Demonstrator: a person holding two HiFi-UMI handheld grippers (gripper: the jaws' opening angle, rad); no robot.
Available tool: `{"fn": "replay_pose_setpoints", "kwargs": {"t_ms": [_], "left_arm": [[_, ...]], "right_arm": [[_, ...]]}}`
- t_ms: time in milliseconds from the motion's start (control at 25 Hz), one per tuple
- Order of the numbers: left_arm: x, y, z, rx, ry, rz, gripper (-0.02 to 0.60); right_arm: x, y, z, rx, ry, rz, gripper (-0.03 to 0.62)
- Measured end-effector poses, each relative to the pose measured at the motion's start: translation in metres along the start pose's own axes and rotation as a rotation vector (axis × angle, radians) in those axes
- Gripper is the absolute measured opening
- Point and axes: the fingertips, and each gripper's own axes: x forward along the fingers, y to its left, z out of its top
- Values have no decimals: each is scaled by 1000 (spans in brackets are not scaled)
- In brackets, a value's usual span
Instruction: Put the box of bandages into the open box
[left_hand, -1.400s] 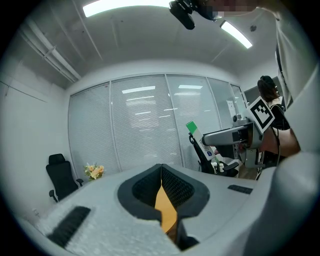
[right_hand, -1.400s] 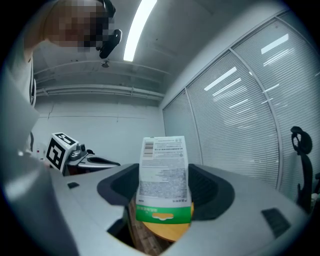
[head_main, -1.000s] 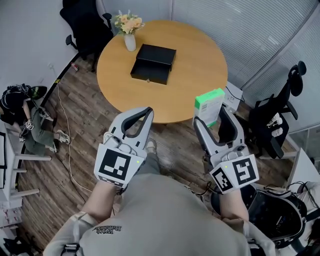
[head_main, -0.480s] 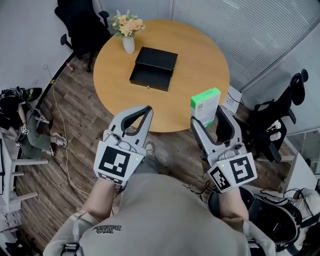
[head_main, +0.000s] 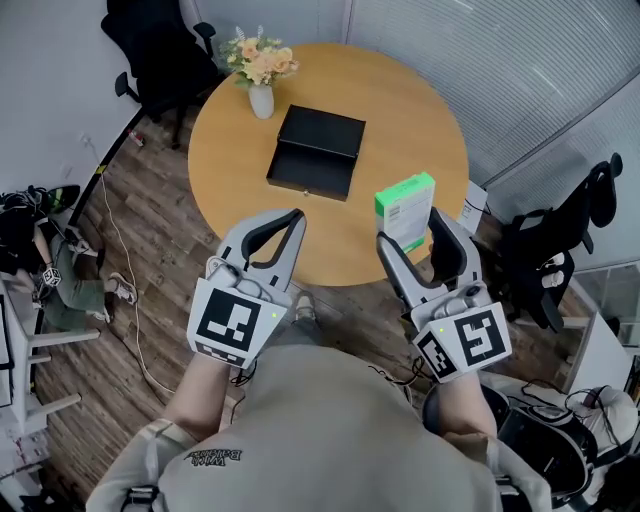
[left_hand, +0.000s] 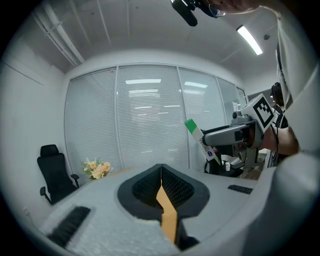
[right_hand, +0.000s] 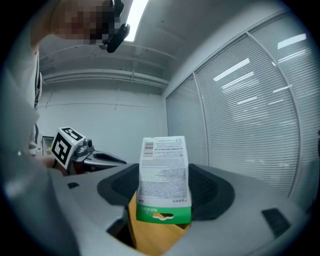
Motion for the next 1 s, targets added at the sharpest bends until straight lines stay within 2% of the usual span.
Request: {"fn": "replay_pose_setpoints", "kwargs": {"t_ms": [360,560,800,1000], "left_arm": [[22,43,-6,4,-8,-14,24],[31,66,-20,-18,21,-21,23],[39,68,-32,-36,50,-15,24],[48,73,-33,-41,67,32,24]], "right_arm": [[50,-5,1,-15,8,-8,295],[77,-1,5,-5,6,-5,295],[87,-6,2,-23,28,40,295],[95,-17,-3,-24,39,87,295]]}}
